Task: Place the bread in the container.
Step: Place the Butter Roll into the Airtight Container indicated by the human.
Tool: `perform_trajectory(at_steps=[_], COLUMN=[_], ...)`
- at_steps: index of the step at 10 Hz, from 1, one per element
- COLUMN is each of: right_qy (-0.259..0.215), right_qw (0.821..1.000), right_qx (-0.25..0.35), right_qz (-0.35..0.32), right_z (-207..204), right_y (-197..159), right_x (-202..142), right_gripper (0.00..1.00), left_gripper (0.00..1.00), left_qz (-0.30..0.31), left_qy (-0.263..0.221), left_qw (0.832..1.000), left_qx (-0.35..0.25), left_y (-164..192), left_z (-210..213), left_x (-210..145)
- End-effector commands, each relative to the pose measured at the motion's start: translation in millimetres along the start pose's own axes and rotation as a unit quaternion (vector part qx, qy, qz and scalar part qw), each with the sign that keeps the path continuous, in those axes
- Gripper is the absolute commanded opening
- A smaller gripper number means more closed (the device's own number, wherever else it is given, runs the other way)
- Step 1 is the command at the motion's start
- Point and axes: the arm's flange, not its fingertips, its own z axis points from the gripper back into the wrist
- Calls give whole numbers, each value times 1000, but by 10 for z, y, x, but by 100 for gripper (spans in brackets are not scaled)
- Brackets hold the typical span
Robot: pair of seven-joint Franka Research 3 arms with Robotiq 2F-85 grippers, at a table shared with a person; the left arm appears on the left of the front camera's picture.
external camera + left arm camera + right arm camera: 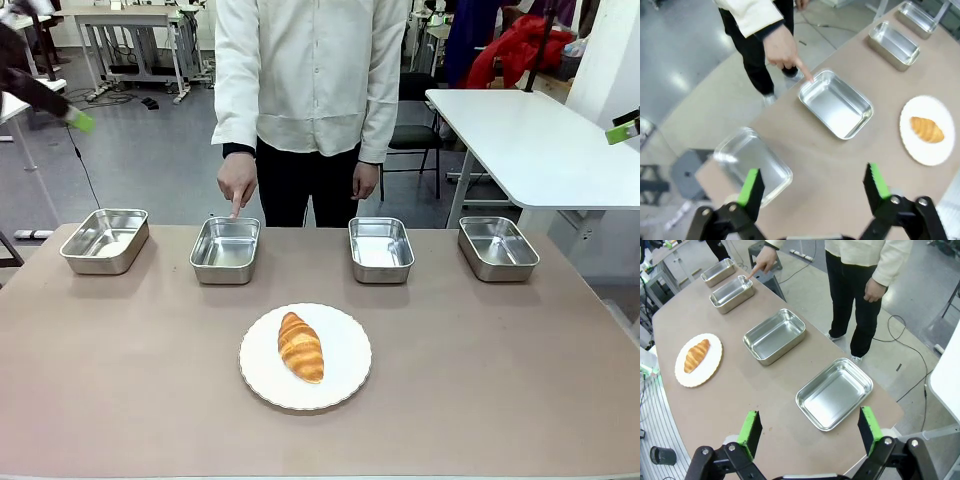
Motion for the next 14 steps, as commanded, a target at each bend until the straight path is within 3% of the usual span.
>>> perform_trajectory(at_steps=[1, 4, 6, 7, 8, 12, 13, 14], right_qy=[-3, -3, -3, -3, -3, -3, -3, -3], right_qw=[1000, 1000, 1000, 1000, 1000, 1000, 1000, 1000], right_qx=[2, 2, 2, 2, 2, 2, 2, 2], right_qz=[1, 1, 1, 1, 1, 1, 1, 1], right_z=[3, 3, 3, 3, 3, 3, 3, 3], right_y=[5, 5, 5, 5, 5, 5, 5, 5], right_x=[8, 8, 8, 8, 8, 8, 8, 8], right_gripper=[100, 100, 100, 100, 100, 100, 100, 100], left_gripper=[100, 100, 100, 100, 100, 100, 100, 100], left_qz=[59, 160, 206, 238, 174, 174, 186, 225], left_qy=[79, 150, 127, 123, 147, 147, 144, 153], left_qw=[995, 973, 969, 962, 972, 972, 971, 958], left_qx=[21, 76, 51, 52, 55, 55, 52, 96], left_y=[-592, -1465, -1837, -1877, -1833, -1833, -1843, -1957], left_z=[-482, -1357, -1694, -1728, -1658, -1658, -1710, -1747], left_x=[153, 226, 264, 285, 151, 151, 190, 89])
